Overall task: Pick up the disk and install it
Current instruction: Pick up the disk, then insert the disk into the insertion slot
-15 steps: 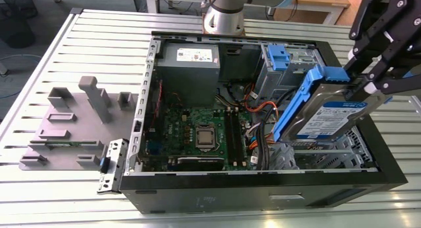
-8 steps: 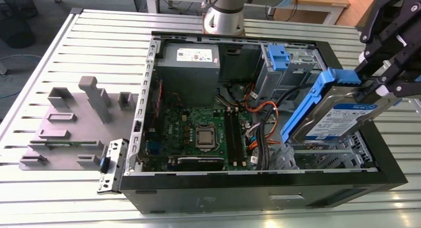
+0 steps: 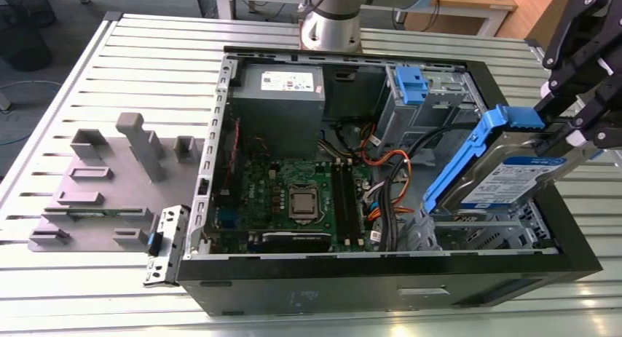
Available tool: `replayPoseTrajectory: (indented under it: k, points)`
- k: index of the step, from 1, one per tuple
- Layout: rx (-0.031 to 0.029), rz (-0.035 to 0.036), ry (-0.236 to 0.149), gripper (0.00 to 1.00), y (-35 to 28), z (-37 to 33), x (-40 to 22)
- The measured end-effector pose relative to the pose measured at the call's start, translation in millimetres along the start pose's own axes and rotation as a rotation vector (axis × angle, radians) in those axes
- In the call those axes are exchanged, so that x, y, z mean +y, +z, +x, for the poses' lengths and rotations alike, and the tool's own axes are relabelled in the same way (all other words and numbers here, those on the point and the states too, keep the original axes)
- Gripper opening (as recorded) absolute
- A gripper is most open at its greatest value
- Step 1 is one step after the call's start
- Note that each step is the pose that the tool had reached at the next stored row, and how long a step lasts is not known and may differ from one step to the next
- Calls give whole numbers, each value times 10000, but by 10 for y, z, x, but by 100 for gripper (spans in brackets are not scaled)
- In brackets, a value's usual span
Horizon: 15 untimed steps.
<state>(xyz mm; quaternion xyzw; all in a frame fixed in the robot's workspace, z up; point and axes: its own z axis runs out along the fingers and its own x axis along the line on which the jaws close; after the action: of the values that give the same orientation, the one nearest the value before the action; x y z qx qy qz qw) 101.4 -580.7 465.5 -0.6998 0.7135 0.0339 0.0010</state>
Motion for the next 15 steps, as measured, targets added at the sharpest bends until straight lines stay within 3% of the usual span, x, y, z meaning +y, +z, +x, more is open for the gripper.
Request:
replayPoseTrajectory:
  k: [6,15]
  points:
    - [2,-3,0,35,16,-1,-92]
    - [2,-2,0,35,46,0,-107]
